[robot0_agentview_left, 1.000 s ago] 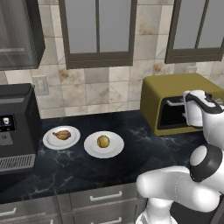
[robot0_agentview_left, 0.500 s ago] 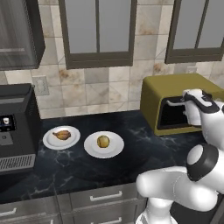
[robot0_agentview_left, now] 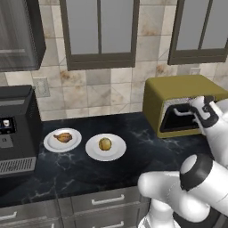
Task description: Open the toaster oven door. Place the bread on the top rack in the toaster oven and place the chicken drumstick on the bottom rack.
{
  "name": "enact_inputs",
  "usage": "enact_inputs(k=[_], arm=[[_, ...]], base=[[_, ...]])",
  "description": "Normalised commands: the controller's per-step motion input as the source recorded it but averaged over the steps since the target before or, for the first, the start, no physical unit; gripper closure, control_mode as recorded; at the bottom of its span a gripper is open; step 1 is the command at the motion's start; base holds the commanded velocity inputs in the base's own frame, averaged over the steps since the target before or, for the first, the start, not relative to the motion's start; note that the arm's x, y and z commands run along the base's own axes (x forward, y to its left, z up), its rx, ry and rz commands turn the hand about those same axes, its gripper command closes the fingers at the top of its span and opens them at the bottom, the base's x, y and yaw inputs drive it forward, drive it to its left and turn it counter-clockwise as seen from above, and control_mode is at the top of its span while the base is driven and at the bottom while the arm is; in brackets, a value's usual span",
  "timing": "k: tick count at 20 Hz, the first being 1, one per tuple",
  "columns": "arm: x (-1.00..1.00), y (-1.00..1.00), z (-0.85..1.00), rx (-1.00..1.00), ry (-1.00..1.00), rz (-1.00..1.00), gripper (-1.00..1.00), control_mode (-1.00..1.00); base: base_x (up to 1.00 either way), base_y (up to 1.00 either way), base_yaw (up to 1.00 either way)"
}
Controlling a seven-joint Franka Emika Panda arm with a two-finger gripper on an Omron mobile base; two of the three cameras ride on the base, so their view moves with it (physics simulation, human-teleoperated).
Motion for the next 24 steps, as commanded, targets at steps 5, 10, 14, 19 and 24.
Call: enact_inputs(k=[5,10,14,19,24], arm=[[-0.99,-0.16,-0.91,-0.06,0.49,0.19,1.0,-1.0],[-0.68,0.0,-1.0,-0.09,0.63,0.16,1.0,-1.0],[-0.58,-0.01,-0.96,-0.03,0.51,0.07,-1.0,-1.0],[-0.49,-0.14,-0.15,0.04,0.12,0.06,-1.0,-1.0],[-0.12,-0.22,1.0,0.11,0.0,0.27,-1.0,-1.0]], base=[[0.0,0.0,0.0],[0.0,0.0,0.0],[0.0,0.0,0.0],[0.0,0.0,0.0],[0.0,0.0,0.0]])
